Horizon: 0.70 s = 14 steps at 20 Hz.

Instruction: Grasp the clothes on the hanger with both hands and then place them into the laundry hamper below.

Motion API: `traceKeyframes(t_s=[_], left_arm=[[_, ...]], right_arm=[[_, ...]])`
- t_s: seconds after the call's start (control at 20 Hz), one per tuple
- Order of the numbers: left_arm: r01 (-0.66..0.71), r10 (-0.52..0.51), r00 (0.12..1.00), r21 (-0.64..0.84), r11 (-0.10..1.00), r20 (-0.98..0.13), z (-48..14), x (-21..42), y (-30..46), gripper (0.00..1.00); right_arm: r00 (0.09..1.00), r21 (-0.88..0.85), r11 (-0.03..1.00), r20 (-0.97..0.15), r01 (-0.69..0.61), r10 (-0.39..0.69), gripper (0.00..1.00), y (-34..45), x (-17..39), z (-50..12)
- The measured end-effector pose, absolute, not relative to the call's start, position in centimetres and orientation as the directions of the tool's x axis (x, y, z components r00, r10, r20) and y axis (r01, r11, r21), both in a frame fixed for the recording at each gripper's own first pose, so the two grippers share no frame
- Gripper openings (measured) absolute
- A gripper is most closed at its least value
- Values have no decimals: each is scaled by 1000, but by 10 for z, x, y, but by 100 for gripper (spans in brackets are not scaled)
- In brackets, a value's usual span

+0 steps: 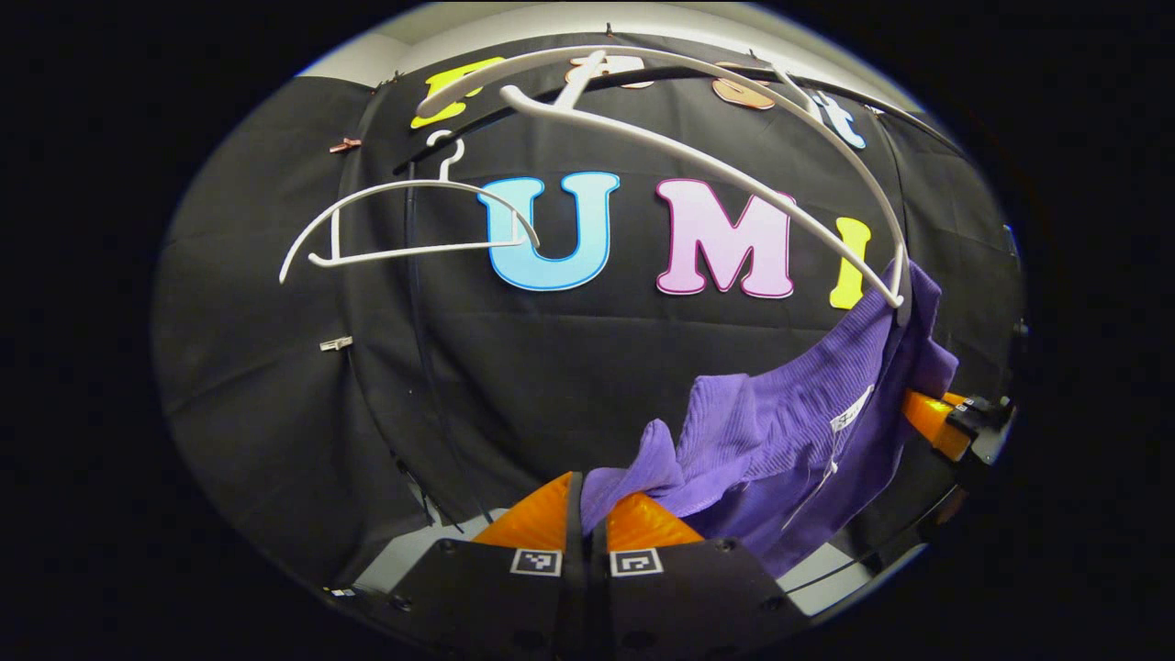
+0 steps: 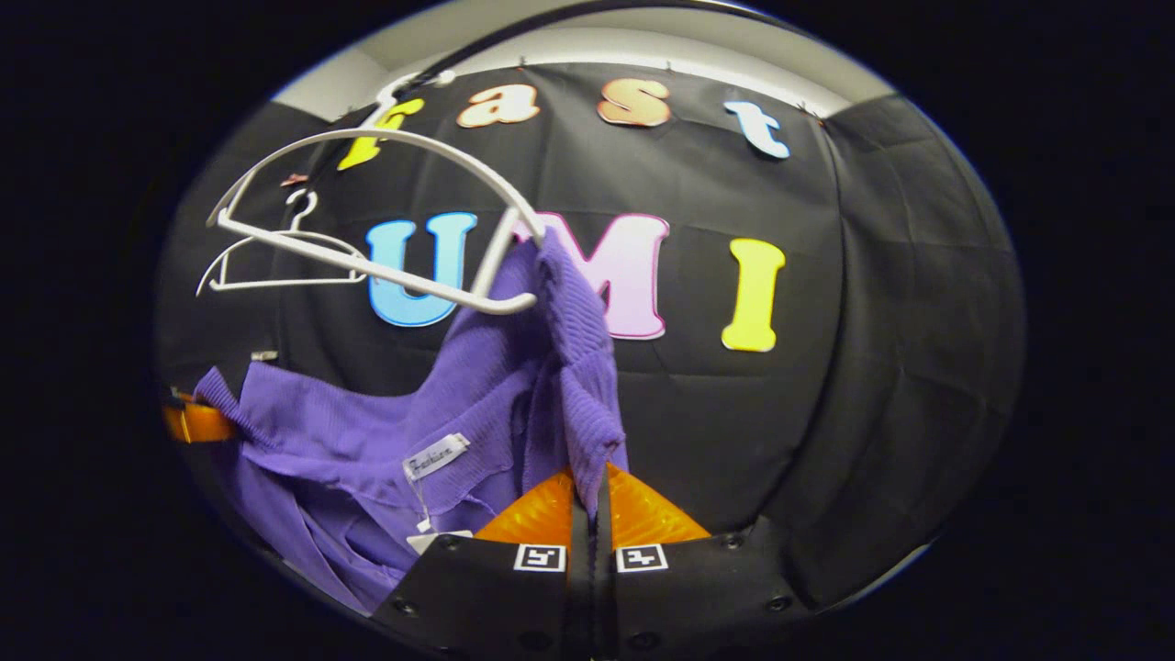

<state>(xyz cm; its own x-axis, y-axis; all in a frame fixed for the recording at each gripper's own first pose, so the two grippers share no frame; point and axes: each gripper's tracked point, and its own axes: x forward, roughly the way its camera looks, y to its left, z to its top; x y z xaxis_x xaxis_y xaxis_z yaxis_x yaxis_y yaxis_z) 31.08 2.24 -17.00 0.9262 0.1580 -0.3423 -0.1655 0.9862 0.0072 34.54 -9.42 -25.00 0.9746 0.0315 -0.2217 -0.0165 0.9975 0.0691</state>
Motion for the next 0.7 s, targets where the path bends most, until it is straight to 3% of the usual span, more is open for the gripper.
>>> traceKeyframes(t_s=[0.25, 0.5, 0.7], left_arm=[[-159, 146, 936, -13, 987, -319, -158, 313, 14, 5], [-112, 104, 932, -2, 994, -347, -178, 307, -3, 5], [-70, 50, 932, -43, 997, -360, -179, 300, -23, 5]], right_arm=[[955, 117, 993, -297, 13, 22, 6, -109, 353, -281], [939, 80, 974, -258, -212, 226, 6, -50, 313, -276], [904, 112, 942, -265, -317, 336, 5, -17, 288, -265]])
